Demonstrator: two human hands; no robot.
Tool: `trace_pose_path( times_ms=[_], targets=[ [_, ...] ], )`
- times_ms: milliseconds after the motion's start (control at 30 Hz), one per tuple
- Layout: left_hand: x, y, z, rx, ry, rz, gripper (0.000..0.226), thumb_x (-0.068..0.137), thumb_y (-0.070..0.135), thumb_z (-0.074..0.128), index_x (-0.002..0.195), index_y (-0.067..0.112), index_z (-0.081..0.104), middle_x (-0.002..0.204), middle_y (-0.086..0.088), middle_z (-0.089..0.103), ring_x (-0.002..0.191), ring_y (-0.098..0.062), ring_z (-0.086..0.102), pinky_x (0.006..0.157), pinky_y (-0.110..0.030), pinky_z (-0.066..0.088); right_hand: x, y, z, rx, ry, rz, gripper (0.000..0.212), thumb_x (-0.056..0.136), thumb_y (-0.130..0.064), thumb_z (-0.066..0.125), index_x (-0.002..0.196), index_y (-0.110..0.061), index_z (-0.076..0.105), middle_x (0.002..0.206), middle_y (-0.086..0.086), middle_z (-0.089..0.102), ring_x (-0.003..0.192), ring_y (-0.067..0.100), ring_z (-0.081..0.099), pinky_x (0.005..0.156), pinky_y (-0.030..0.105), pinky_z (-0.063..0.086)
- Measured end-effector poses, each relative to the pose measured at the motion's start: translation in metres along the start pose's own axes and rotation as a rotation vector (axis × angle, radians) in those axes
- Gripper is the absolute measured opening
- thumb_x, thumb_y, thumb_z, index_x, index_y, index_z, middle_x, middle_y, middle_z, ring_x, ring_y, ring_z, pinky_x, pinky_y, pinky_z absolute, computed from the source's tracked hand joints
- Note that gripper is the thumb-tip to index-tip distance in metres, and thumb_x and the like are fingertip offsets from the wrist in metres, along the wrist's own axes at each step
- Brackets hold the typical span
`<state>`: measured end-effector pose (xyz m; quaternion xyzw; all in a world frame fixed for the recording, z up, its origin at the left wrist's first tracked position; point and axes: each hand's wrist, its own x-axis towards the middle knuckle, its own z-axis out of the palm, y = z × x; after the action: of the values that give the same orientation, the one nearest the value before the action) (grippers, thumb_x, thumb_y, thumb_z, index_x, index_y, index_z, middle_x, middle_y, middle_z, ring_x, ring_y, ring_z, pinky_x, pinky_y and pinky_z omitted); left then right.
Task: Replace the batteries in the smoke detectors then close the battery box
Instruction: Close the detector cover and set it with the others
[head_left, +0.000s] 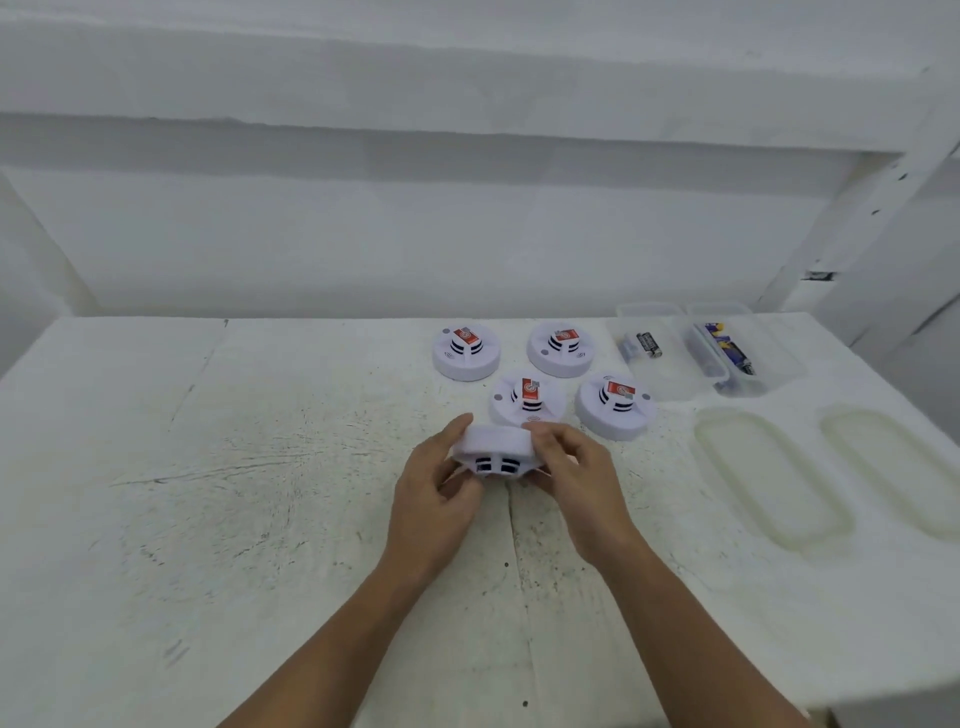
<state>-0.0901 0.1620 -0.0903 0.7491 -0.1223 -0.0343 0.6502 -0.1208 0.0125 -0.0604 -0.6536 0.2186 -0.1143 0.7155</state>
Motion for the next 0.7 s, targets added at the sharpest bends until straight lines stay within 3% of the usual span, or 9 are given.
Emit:
trace_pose_path(
  times_ms=[100,200,333,467,567,700],
  targets=[
    [-0.002,0.007,0.021,-0.033,-0.070,-0.019,0.053,0.090,0.014,0.063,0.137,0.030,0.048,0.133,0.017,0.053,0.118,0.002,0.054,0.093,-0.011,0.045,-0.002,0.000,-0.028,-0.014,0.003,0.010,0.013,0.091,-0.019,0.062,0.093,-0.010,0.071,0.103,0.010,0.068,0.099,0.023,0.065,0.088,0.038,0.056],
    [-0.003,0.014,0.043,-0.033,-0.074,-0.054,0.045,0.085,0.034,0.069,0.128,0.027,0.056,0.122,0.016,0.062,0.108,0.007,0.058,0.089,-0.013,0.049,-0.003,-0.002,-0.057,-0.077,0.023,-0.010,0.008,0.086,-0.011,0.064,0.089,-0.011,0.072,0.097,0.002,0.071,0.093,0.016,0.066,0.080,0.030,0.055],
    [-0.008,0.015,0.062,-0.091,-0.143,-0.131,0.040,0.080,0.023,0.075,0.115,0.026,0.058,0.117,0.009,0.067,0.105,0.001,0.062,0.091,-0.024,0.052,-0.004,-0.001,-0.085,-0.200,0.029,-0.052,0.018,0.081,-0.002,0.066,0.088,-0.017,0.074,0.108,-0.001,0.063,0.098,0.010,0.064,0.079,0.024,0.050],
    [-0.003,0.017,0.071,-0.026,-0.257,-0.099,0.053,0.074,0.016,0.080,0.118,0.034,0.056,0.118,0.021,0.064,0.112,0.005,0.057,0.095,-0.019,0.047,-0.001,-0.001,-0.110,-0.338,-0.028,-0.081,0.027,0.077,0.000,0.068,0.093,-0.020,0.074,0.115,-0.006,0.057,0.107,0.006,0.058,0.079,0.014,0.048],
    [0.002,0.018,0.067,0.080,-0.342,-0.074,0.064,0.071,0.019,0.082,0.120,0.047,0.052,0.119,0.034,0.058,0.117,0.011,0.051,0.097,-0.019,0.042,-0.001,0.001,-0.117,-0.429,-0.108,-0.123,0.031,0.076,-0.001,0.070,0.098,-0.022,0.073,0.120,-0.011,0.052,0.111,0.000,0.053,0.076,0.011,0.051],
    [0.007,0.013,0.060,0.160,-0.385,-0.109,0.073,0.064,0.036,0.082,0.130,0.042,0.050,0.129,0.023,0.057,0.122,0.007,0.049,0.104,-0.029,0.041,0.003,-0.001,-0.123,-0.654,-0.223,-0.262,0.029,0.078,-0.011,0.073,0.105,-0.021,0.071,0.122,-0.013,0.048,0.111,0.001,0.053,0.079,0.012,0.052]
  ],
)
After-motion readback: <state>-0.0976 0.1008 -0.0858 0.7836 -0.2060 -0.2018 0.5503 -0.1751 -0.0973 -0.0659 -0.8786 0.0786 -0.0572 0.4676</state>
